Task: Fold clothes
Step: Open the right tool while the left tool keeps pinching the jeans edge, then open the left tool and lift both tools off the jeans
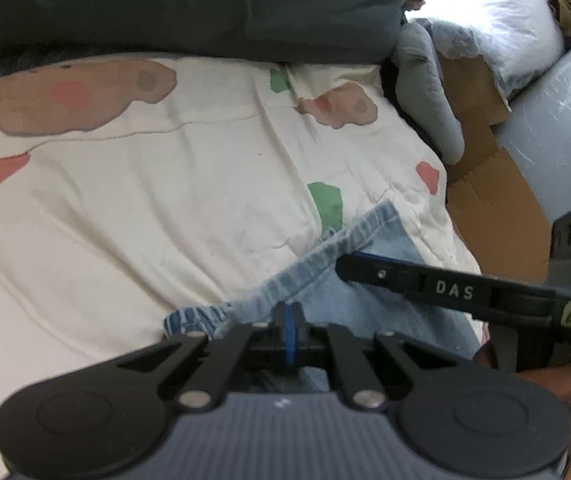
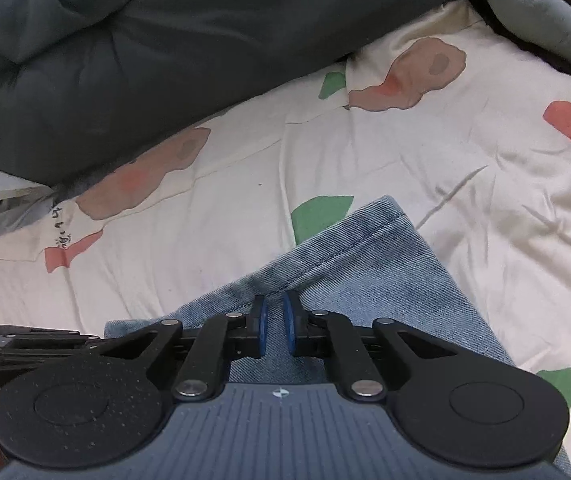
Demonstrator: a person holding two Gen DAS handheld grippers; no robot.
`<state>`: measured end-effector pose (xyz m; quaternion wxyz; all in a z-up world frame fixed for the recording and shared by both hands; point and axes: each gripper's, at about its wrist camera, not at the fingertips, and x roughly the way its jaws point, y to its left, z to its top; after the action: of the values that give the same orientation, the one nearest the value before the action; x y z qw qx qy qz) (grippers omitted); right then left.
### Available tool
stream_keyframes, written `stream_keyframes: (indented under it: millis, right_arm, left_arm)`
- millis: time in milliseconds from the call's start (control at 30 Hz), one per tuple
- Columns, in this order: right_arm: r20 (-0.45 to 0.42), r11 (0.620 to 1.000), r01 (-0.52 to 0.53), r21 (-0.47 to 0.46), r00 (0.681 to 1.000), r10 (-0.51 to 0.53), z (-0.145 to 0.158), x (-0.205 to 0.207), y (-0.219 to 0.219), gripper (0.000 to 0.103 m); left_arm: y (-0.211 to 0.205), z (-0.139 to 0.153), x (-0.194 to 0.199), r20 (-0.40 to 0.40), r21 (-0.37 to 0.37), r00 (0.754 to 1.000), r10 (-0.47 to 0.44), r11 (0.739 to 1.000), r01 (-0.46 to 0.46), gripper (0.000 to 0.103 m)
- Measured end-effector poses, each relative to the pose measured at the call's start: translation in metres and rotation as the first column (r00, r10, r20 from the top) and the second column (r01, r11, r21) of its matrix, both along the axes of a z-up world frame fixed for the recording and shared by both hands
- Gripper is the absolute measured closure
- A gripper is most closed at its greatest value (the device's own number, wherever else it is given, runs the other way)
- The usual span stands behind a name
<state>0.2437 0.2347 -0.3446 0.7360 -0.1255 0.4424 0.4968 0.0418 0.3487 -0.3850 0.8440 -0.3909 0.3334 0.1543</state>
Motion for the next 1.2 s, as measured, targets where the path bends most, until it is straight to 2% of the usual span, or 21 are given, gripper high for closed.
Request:
stream_keyframes:
  millis: [67,167,333,433,500,567,600,667,700,733,767,800,967,1133,1200]
  right_arm:
    - [-0.029,0.999,0.038,0.006,0.999,-0.038,-0.001,0.002,0.000,0.090]
    - [-0.023,0.998,0.059,0.002,0.998,-0.059,-0.001,0.000,0.001,0.090]
    - [-0.036,0.993,0.114,0.011,0.993,-0.113,-0.002,-0.003,-0.004,0.091]
    - [-0.030,0.986,0.162,0.045,0.987,-0.160,-0.006,-0.010,-0.009,0.091]
    - [0.019,0.988,0.151,0.007,0.988,-0.151,0.000,-0.016,-0.002,0.090]
    - [0.048,0.990,0.138,-0.028,0.990,-0.136,0.007,-0.019,0.004,0.086]
    - [0.050,0.991,0.129,-0.044,0.991,-0.127,0.011,-0.019,0.006,0.085]
    - [-0.008,0.992,0.128,-0.015,0.992,-0.129,0.022,-0.011,0.002,0.070]
    - [-0.022,0.990,0.140,0.010,0.990,-0.140,0.029,-0.009,-0.004,0.066]
    - [-0.035,0.988,0.152,0.034,0.988,-0.151,0.035,-0.007,-0.009,0.057]
    - [-0.060,0.985,0.169,0.044,0.984,-0.167,0.039,-0.004,-0.014,0.048]
    - [-0.085,0.981,0.187,0.053,0.980,-0.182,0.043,-0.001,-0.019,0.045]
    - [-0.077,0.994,0.110,0.000,0.991,-0.109,0.056,-0.001,-0.038,0.043]
    - [0.016,0.999,0.041,0.013,0.999,-0.041,0.063,-0.006,-0.072,0.043]
    - [0.040,0.998,0.045,0.041,0.998,-0.046,0.064,-0.004,-0.088,0.043]
  left_arm:
    - [0.000,0.003,0.003,-0.016,0.002,1.000,-0.002,1.000,0.002,0.100]
    - [0.001,0.008,0.009,-0.055,0.009,0.998,-0.017,1.000,0.018,0.100]
    - [-0.001,0.009,0.010,-0.067,0.041,0.997,-0.049,0.998,0.052,0.100]
    - [-0.001,0.012,0.012,-0.082,0.052,0.995,-0.062,0.996,0.067,0.100]
    - [-0.002,0.019,0.015,-0.100,0.058,0.993,-0.067,0.996,0.073,0.100]
    - [-0.006,0.026,0.018,-0.108,0.076,0.991,-0.075,0.994,0.084,0.101]
    - [-0.008,0.030,0.019,-0.110,0.085,0.991,-0.080,0.992,0.089,0.097]
    - [-0.014,0.039,0.021,-0.106,0.101,0.990,-0.092,0.990,0.103,0.090]
    - [-0.017,0.043,0.021,-0.105,0.110,0.989,-0.101,0.988,0.113,0.084]
    - [-0.020,0.047,0.023,-0.106,0.120,0.988,-0.112,0.985,0.125,0.080]
    - [-0.023,0.051,0.025,-0.107,0.130,0.986,-0.124,0.982,0.138,0.079]
    - [-0.026,0.054,0.026,-0.108,0.141,0.985,-0.136,0.978,0.150,0.079]
    - [-0.040,0.063,0.036,-0.113,0.191,0.976,-0.186,0.960,0.205,0.070]
    - [-0.051,0.064,0.044,-0.120,0.245,0.972,-0.204,0.942,0.228,0.070]
    - [-0.051,0.063,0.044,-0.121,0.251,0.973,-0.199,0.942,0.224,0.070]
